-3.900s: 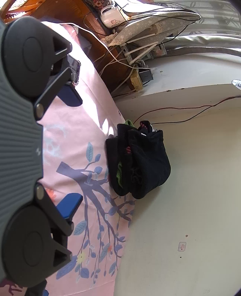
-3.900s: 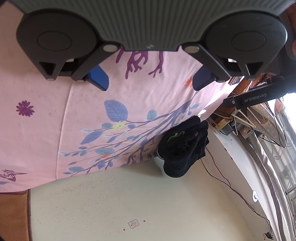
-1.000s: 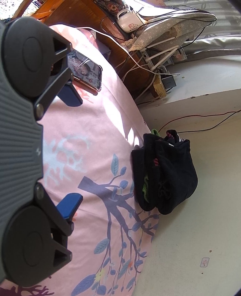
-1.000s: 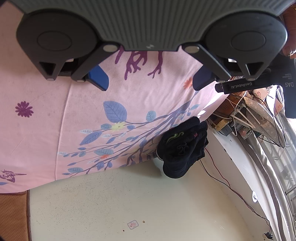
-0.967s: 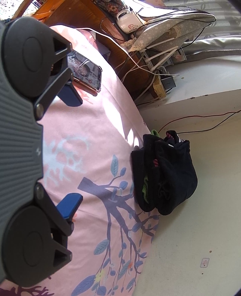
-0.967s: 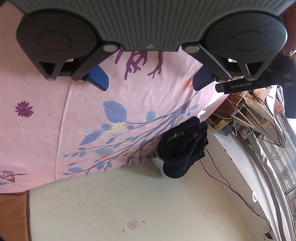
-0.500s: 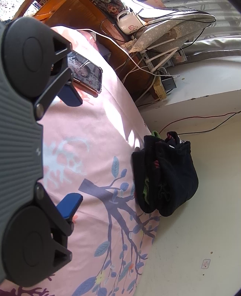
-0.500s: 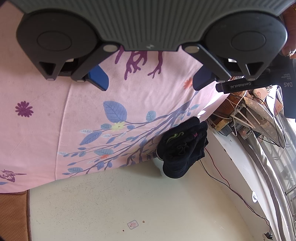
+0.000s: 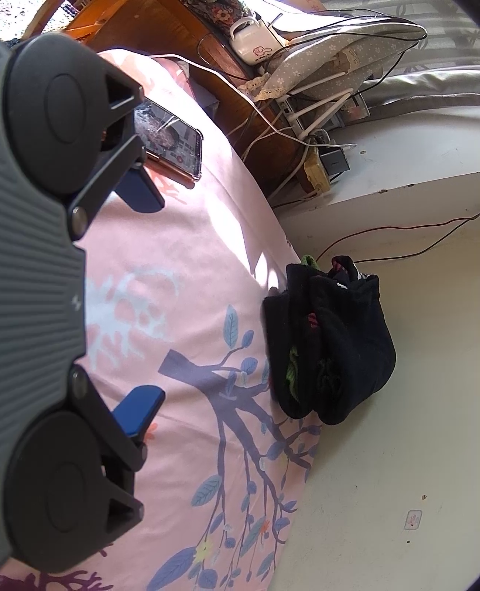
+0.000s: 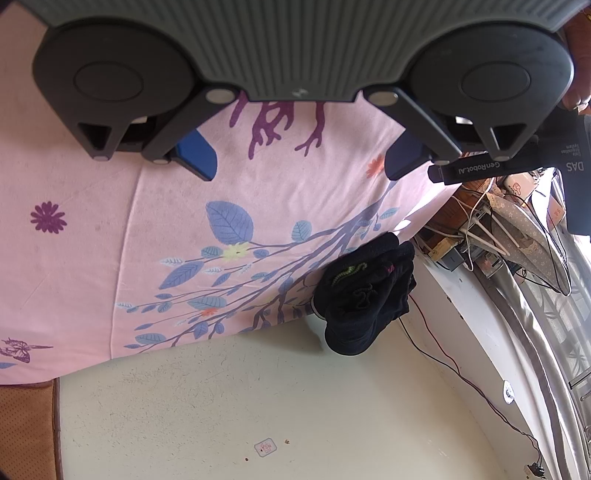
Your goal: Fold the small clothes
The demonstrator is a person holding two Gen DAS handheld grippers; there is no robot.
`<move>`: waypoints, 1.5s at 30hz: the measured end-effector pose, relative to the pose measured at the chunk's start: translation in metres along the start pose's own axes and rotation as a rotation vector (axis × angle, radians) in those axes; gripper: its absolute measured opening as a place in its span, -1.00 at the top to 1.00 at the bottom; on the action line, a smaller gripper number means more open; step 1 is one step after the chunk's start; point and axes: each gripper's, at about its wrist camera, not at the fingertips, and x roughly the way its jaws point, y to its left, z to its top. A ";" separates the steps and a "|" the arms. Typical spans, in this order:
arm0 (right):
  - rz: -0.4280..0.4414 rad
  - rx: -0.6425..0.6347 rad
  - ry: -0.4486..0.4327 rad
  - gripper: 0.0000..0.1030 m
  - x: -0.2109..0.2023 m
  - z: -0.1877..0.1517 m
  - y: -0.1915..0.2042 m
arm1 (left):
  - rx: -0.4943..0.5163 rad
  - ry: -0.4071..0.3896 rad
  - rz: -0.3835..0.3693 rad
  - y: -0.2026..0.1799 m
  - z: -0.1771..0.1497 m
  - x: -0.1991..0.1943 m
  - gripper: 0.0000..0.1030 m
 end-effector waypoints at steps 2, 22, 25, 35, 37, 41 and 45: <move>0.000 0.000 0.000 -0.92 0.000 0.000 0.000 | 0.002 -0.002 -0.004 -0.001 0.000 -0.001 -1.00; 0.000 0.000 0.000 -0.92 0.000 0.000 0.000 | 0.014 -0.007 -0.019 -0.004 0.001 -0.003 -1.00; 0.000 0.000 0.000 -0.92 0.000 0.000 0.000 | 0.018 -0.008 -0.021 -0.005 0.002 -0.003 -1.00; -0.001 0.000 0.000 -0.92 0.000 0.000 0.000 | 0.018 -0.012 -0.024 -0.006 0.002 -0.004 -1.00; -0.001 0.001 0.000 -0.92 0.000 0.000 0.000 | 0.019 -0.014 -0.025 -0.006 0.002 -0.004 -1.00; -0.001 0.000 0.000 -0.92 0.000 0.000 0.000 | 0.018 -0.021 -0.030 -0.006 0.002 -0.005 -1.00; -0.001 0.000 0.000 -0.92 0.000 0.000 0.000 | 0.022 -0.034 -0.037 -0.005 0.002 -0.007 -1.00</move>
